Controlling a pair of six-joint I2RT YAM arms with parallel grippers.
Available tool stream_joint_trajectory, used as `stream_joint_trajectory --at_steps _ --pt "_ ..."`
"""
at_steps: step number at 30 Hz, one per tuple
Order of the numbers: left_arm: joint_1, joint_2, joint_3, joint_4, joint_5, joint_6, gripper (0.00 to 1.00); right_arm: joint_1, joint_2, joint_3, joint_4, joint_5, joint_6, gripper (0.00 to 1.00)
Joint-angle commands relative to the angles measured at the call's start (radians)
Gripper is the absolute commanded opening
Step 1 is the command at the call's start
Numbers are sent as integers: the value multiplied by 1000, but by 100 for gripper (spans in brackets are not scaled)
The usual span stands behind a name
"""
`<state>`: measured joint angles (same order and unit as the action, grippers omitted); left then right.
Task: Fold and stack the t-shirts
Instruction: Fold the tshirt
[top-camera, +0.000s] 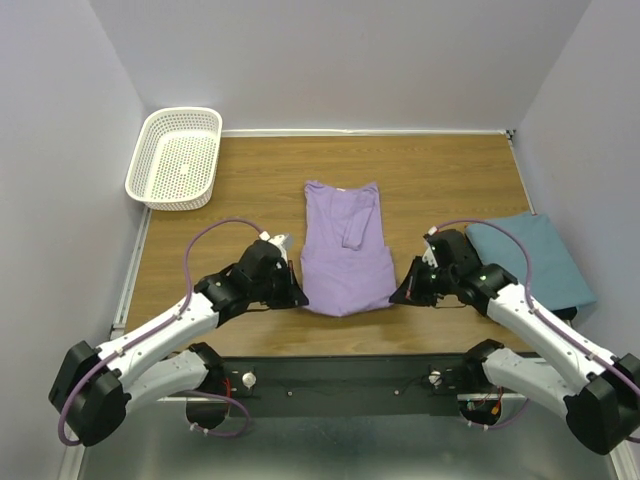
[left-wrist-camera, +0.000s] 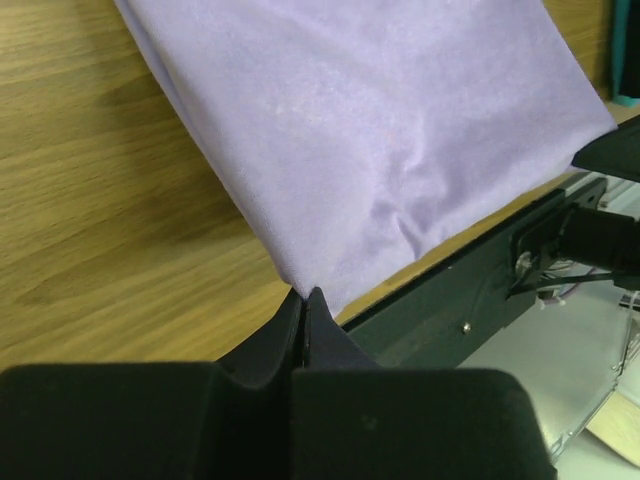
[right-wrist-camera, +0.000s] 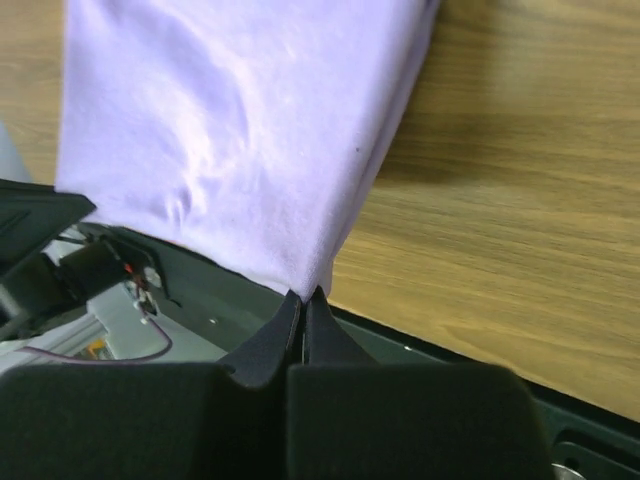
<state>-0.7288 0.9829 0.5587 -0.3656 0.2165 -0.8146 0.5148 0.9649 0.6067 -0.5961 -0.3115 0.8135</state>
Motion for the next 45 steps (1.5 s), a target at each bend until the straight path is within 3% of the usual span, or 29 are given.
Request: stream_joint_trajectory --at_steps 1,11,21,37,45 --pt "-4 -68 66 -116 -25 3 0 7 -51 77 -131 60 -22 0" --pt "9 -55 230 -205 -115 72 0 7 14 309 -220 184 -76 0" --pt "198 125 391 -118 -25 241 0 1 248 527 -171 380 -140 1" --pt "333 454 590 48 27 293 0 -136 633 702 58 279 -189 0" --pt "376 793 797 161 11 218 0 -243 943 948 162 177 -229 0"
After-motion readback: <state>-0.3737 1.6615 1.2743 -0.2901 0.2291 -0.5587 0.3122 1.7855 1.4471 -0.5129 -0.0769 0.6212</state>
